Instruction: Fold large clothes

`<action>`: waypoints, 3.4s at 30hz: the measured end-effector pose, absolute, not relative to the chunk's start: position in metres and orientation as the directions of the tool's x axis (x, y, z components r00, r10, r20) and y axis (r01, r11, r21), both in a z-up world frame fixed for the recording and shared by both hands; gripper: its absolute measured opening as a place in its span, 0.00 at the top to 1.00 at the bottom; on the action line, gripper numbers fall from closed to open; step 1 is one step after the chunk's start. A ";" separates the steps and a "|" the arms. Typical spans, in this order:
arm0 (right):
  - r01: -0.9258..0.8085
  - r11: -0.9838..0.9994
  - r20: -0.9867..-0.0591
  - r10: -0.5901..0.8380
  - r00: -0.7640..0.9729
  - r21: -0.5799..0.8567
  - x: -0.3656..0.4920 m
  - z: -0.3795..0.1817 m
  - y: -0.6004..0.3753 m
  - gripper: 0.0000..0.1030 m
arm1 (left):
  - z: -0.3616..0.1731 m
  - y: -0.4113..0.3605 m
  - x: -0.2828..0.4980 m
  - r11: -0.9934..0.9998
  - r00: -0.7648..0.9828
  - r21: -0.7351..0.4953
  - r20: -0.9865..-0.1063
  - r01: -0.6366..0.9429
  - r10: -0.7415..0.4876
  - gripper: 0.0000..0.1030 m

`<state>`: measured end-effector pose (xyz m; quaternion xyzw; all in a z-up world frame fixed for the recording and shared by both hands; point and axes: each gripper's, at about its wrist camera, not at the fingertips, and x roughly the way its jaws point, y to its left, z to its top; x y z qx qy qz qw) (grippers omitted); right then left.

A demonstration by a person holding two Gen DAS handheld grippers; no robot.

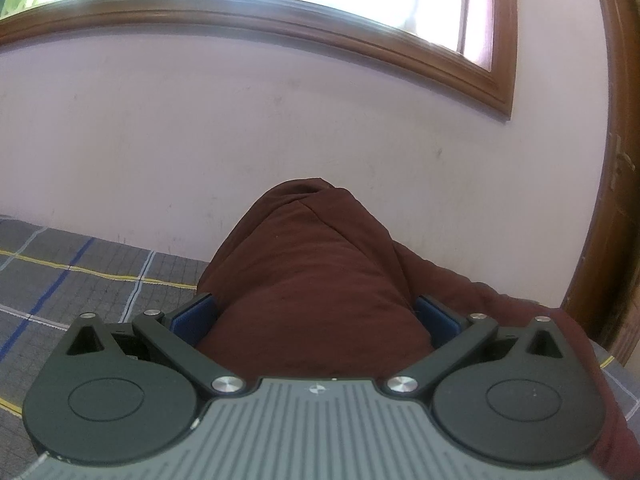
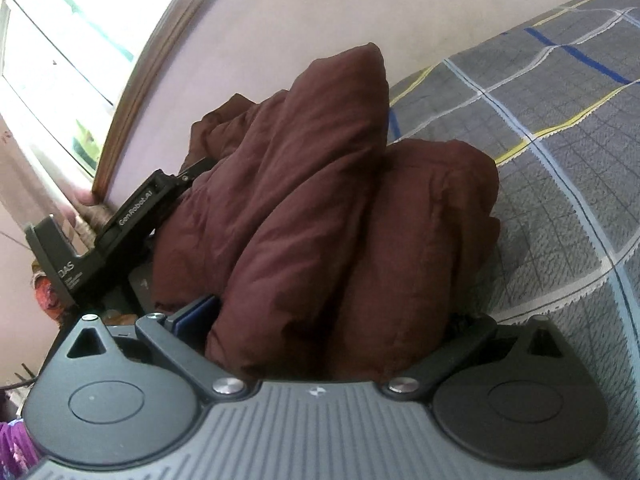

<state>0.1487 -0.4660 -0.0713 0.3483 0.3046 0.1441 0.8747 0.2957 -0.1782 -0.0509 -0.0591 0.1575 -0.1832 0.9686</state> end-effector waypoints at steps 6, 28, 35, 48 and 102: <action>-0.037 0.720 -0.431 0.456 0.779 0.693 0.146 -0.071 -0.466 0.00 | -0.051 -0.179 0.296 0.927 0.884 -0.171 -0.285 0.334 -0.371 0.00; -0.023 0.907 -0.535 0.269 0.801 0.421 0.148 -0.054 -0.431 0.00 | -0.049 -0.187 0.294 0.935 0.890 -0.134 -0.290 0.327 -0.353 0.00; -0.024 0.981 -0.505 0.120 0.855 0.193 0.137 -0.045 -0.399 0.00 | -0.048 -0.189 0.294 0.940 0.894 -0.117 -0.290 0.321 -0.341 0.00; -0.028 0.970 -0.511 0.152 0.846 0.242 0.138 -0.045 -0.406 0.00 | -0.037 -0.195 0.294 0.948 0.892 -0.046 -0.328 0.313 -0.311 0.00; -0.040 0.941 -0.459 0.200 0.866 0.335 0.125 -0.023 -0.381 0.39 | -0.036 -0.091 0.242 0.698 0.467 -0.331 -0.555 0.635 -0.688 0.10</action>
